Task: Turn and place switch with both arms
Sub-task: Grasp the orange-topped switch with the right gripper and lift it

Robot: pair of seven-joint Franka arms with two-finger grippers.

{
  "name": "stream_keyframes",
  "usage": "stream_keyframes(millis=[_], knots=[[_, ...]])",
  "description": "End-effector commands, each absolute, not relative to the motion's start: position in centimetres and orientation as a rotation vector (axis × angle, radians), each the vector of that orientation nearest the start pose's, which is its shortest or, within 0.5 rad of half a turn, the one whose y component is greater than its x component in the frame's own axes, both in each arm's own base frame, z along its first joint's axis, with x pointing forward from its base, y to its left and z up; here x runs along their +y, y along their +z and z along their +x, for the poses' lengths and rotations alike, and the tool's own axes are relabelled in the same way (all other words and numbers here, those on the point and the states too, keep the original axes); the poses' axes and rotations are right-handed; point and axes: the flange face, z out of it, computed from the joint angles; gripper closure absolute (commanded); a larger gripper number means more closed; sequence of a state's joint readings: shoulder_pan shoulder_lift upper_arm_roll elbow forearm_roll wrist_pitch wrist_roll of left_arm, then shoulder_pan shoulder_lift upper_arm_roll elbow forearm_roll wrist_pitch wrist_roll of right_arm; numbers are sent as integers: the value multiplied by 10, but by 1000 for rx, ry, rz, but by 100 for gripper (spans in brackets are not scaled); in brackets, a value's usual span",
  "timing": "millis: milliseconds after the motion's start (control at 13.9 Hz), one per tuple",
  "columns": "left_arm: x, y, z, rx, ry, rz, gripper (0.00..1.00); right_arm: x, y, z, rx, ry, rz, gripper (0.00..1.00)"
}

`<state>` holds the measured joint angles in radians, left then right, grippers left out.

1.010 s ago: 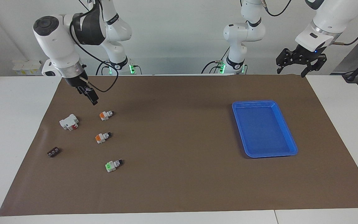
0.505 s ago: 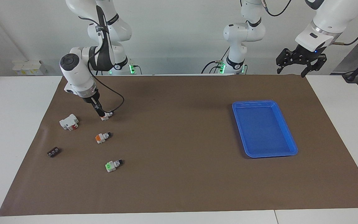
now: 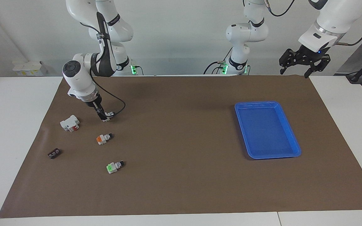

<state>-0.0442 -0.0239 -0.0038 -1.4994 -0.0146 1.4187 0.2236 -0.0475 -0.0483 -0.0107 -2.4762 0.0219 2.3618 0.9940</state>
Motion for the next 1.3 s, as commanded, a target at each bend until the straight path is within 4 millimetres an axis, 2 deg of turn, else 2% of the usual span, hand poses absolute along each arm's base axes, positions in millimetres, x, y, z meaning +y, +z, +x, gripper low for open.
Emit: stream_keyframes(millis=[0, 72, 144, 216, 289, 361, 433, 649, 794, 1010, 1227], knots=[[-24, 659, 523, 422, 77, -3111, 0, -25, 291, 453, 1641, 95, -2668, 1], [-24, 659, 523, 422, 77, -3111, 0, -25, 291, 453, 1647, 99, -2660, 5], [-24, 659, 523, 422, 77, -3111, 0, -24, 289, 453, 1649, 106, -2655, 14], [-23, 659, 523, 419, 77, -3112, 0, -23, 285, 454, 1657, 121, -2647, 33], [-24, 659, 523, 422, 75, -3111, 0, -21, 285, 454, 1646, 125, -2648, 61], [-24, 659, 523, 422, 77, -3111, 0, -18, 286, 455, 1644, 124, -2647, 84], [-24, 659, 523, 422, 77, -3111, 0, -16, 288, 458, 1673, 142, -2609, 100], [-24, 659, 523, 422, 77, -3111, 0, -12, 291, 462, 1697, 194, -2559, 100], [-24, 659, 523, 422, 75, -3111, 0, -1, 312, 475, 1732, 313, -2446, 100], [-23, 659, 523, 419, 77, -3112, 0, 42, 361, 499, 1814, 473, -2256, 100], [-23, 659, 523, 417, 75, -3112, 0, 111, 405, 520, 1955, 528, -2043, 100]])
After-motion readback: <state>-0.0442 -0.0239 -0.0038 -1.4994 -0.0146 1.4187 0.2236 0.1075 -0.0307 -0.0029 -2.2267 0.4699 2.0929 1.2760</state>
